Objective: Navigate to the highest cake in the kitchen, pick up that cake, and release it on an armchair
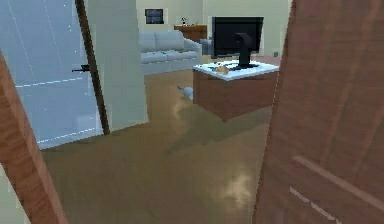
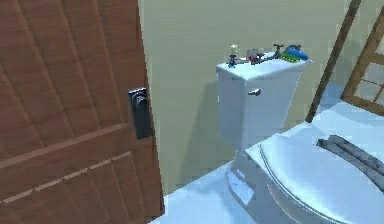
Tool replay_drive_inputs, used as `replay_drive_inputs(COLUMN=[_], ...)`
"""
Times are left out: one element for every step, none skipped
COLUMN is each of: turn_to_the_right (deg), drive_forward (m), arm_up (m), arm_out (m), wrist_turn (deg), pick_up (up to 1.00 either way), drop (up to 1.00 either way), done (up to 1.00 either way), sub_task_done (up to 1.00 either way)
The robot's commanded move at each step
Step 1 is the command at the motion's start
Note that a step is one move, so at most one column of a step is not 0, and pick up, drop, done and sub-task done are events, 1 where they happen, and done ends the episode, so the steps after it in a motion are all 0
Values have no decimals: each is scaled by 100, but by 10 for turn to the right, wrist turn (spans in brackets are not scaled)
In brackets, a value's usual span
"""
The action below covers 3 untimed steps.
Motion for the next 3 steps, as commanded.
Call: replay_drive_inputs(turn_to_the_right=[0, -60, 0], drive_forward=[45, 0, 100], arm_up=[0, 0, 0], arm_out=[0, 0, 0], wrist_turn=[0, 0, 0], pick_up=[0, 0, 0], drop=[0, 0, 0], done=[0, 0, 0], sub_task_done=[0, 0, 0])
